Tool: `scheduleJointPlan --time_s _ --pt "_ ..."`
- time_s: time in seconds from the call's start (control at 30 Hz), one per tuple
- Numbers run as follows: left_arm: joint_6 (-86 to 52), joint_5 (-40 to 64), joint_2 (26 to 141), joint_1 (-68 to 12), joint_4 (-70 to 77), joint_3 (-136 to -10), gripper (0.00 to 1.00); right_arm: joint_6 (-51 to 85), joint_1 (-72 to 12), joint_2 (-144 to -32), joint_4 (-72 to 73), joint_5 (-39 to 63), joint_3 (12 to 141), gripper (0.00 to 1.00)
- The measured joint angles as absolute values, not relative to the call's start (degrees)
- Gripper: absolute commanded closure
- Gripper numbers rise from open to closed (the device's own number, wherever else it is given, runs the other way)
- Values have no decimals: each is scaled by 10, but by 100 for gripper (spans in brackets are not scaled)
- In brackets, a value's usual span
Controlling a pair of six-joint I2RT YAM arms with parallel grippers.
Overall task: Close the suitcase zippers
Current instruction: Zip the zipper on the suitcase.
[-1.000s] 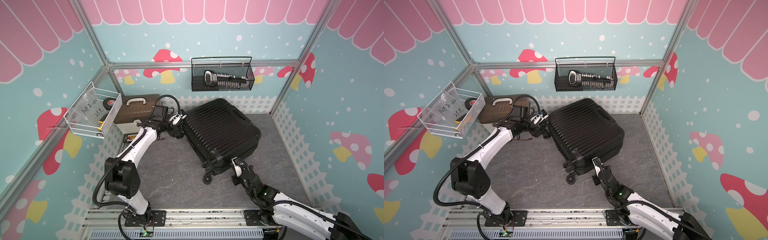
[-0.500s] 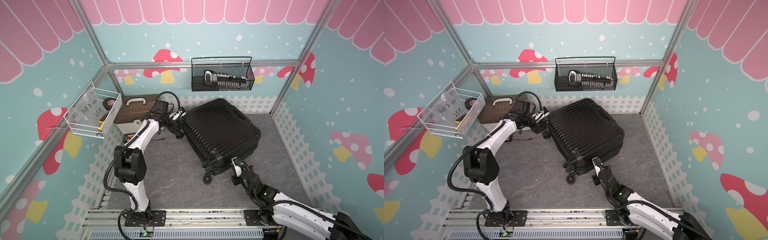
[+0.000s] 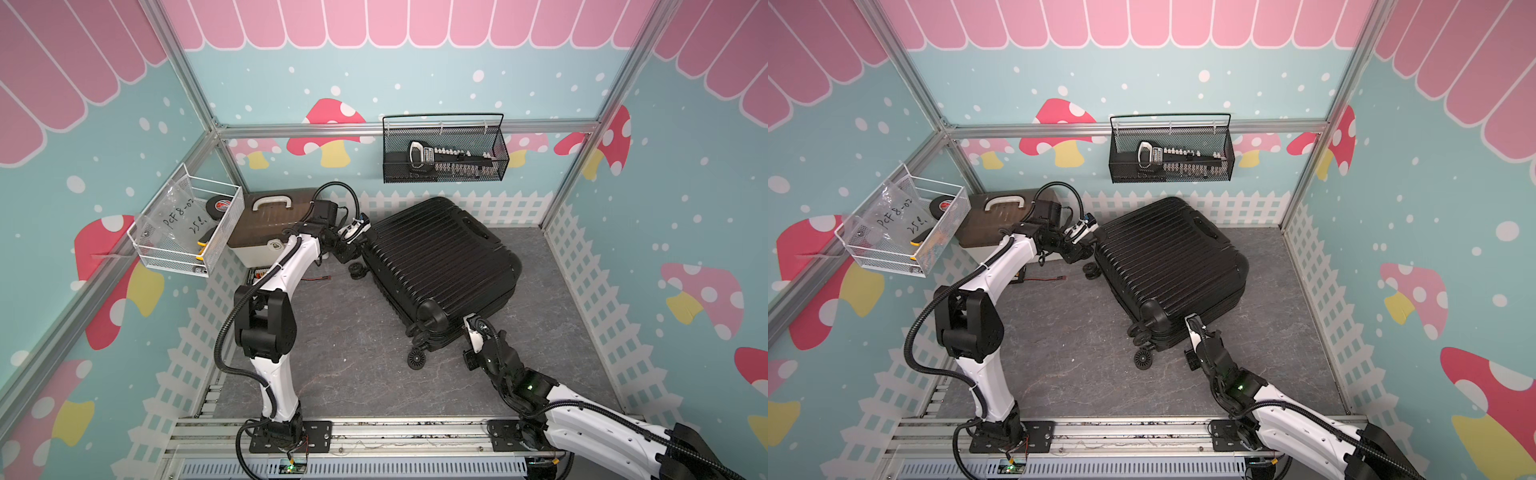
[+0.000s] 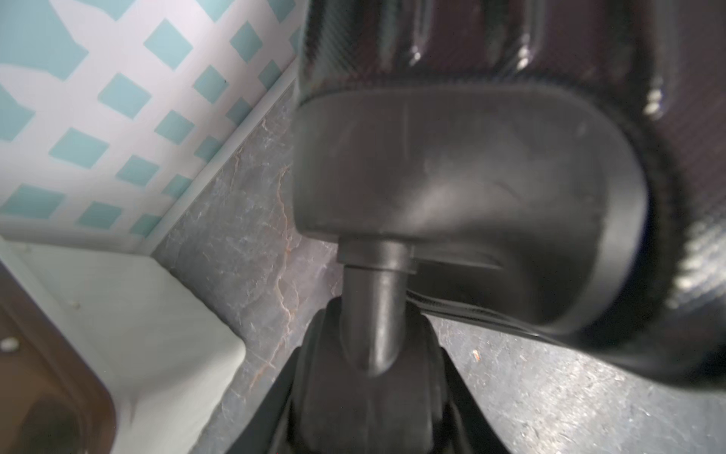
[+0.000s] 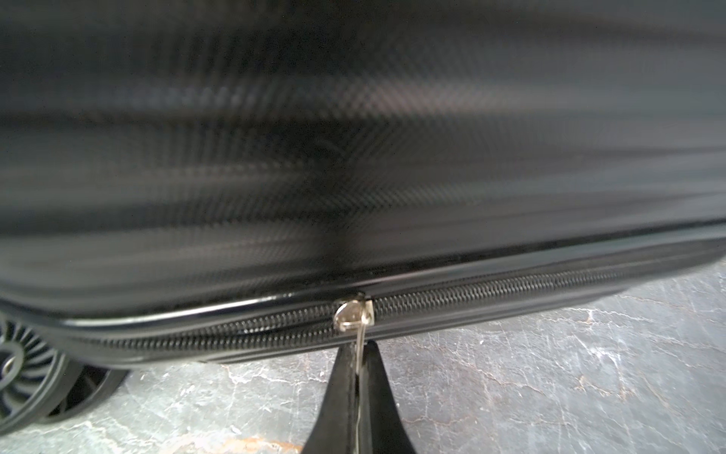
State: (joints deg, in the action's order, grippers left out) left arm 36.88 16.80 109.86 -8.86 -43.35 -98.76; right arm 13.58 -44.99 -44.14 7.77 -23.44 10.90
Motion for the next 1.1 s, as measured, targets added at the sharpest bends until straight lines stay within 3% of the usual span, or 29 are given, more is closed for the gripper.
scheduleJointPlan --time_s 0.4,0.83,1.1 --pt "221 97 842 -88 -445 -720 68 131 -443 -448 77 -262 111 100" --pt "121 28 604 -88 -485 -547 65 124 -434 -546 129 -258 150 100" --pt "127 -10 519 -97 -538 -525 37 114 -427 -607 158 -224 182 100"
